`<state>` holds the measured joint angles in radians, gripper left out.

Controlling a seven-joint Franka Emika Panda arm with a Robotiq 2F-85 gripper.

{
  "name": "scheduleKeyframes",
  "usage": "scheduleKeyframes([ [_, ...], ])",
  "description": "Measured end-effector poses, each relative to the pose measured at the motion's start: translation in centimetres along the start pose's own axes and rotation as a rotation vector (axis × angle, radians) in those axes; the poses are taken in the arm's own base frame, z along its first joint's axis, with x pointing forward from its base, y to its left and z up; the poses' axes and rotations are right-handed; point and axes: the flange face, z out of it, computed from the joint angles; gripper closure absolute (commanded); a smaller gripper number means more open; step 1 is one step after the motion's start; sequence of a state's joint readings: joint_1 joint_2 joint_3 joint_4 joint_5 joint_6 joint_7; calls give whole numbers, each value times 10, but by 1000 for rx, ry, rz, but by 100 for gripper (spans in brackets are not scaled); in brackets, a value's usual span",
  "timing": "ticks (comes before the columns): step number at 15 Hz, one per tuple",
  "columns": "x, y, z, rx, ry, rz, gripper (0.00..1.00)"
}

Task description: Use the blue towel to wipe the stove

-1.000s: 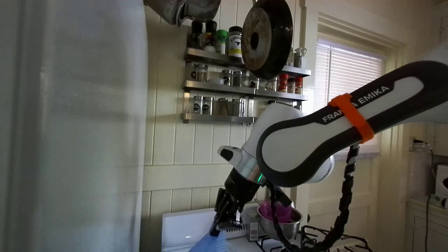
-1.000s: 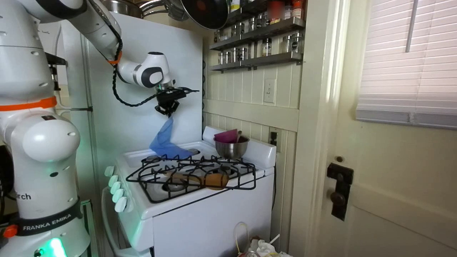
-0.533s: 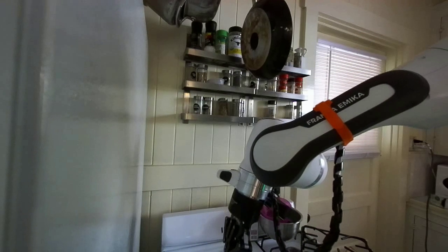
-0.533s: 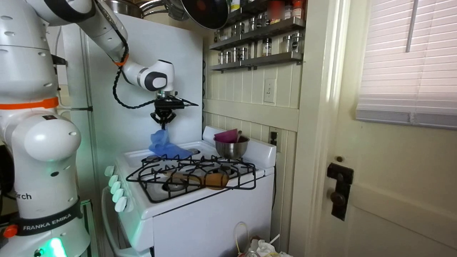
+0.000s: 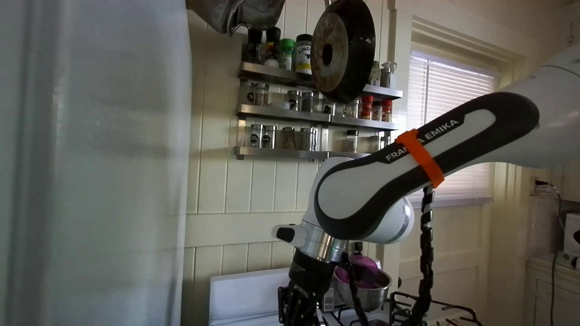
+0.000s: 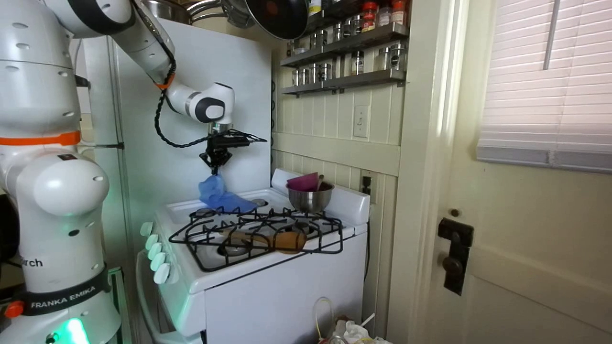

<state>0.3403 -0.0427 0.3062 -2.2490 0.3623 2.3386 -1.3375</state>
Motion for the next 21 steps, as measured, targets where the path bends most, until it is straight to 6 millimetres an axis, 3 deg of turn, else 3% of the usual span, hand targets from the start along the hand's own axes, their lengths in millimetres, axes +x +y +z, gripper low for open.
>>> scheduleKeyframes([
  [3, 4, 0, -1, 6, 43, -55, 100],
  [10, -23, 8, 13, 24, -17, 329, 100],
  [20, -32, -5, 40, 138, -145, 847, 100],
  [21, -32, -7, 41, 154, -158, 893, 81],
])
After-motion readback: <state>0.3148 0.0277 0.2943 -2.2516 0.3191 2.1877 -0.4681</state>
